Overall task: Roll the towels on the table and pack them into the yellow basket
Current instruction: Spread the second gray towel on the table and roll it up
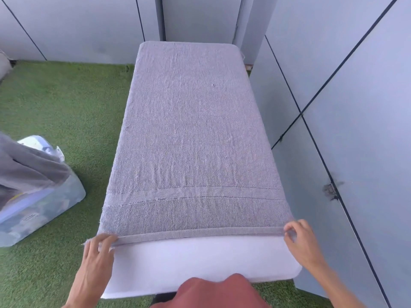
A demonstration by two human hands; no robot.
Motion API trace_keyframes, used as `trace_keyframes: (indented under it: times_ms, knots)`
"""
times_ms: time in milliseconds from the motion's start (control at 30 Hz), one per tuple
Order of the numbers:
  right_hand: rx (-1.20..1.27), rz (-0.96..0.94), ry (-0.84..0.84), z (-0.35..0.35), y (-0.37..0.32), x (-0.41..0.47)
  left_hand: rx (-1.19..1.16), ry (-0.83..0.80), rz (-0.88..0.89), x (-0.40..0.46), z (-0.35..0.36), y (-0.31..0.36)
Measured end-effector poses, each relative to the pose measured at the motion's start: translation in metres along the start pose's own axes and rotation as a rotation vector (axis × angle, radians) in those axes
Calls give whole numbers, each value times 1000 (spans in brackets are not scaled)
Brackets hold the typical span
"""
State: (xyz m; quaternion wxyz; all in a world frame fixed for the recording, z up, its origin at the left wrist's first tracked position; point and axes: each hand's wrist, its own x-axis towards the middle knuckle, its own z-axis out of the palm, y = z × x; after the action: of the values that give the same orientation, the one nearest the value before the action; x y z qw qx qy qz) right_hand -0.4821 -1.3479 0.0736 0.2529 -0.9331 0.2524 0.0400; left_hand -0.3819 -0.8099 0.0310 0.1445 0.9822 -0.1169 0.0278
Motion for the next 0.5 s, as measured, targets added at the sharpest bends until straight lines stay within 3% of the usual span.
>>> trace_keyframes:
  times_ms: [200,367,500]
  knots:
    - [-37,-29,-81,-4,4,-1,-44,-49,-2,13,-9,-1]
    - [-132,-123,26,0,2,-3,5,-68,80,13,-13,-1]
    - [-168,-138,87,1,-4,-2,4,-40,21,19,-23,9]
